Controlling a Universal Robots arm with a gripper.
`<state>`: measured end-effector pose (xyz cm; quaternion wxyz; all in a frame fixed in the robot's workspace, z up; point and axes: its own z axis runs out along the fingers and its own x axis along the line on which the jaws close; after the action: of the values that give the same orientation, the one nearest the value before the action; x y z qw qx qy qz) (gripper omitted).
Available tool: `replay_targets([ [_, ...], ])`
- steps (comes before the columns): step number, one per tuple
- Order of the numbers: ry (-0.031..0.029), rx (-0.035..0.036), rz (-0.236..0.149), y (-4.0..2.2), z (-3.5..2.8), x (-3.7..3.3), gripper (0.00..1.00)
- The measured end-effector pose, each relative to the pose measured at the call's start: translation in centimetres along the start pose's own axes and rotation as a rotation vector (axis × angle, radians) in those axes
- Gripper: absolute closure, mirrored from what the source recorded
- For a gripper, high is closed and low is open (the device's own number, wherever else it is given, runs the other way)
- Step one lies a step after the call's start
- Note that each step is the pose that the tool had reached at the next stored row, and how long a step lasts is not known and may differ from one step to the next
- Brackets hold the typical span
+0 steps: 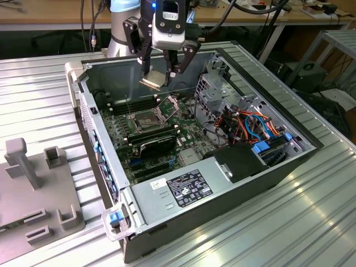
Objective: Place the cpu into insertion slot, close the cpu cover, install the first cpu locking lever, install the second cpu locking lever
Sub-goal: 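Place the cpu into insertion slot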
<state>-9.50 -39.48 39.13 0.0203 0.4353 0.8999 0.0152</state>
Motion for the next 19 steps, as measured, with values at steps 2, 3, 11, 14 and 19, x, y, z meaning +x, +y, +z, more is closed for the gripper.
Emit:
replay_targets([
  [2,-0.0002,0.0001,0.006,0.00,0.00,0.00,0.45],
  [3,-0.0003,0.0001,0.006,0.00,0.00,0.00,0.45],
  [11,-0.0002,0.0002,0.007,0.00,0.00,0.00,0.45],
  [14,-0.0003,0.0001,0.007,0.00,0.00,0.00,0.45],
  [19,-0.0010,0.0005,0.022,0.00,0.00,0.00,0.45],
])
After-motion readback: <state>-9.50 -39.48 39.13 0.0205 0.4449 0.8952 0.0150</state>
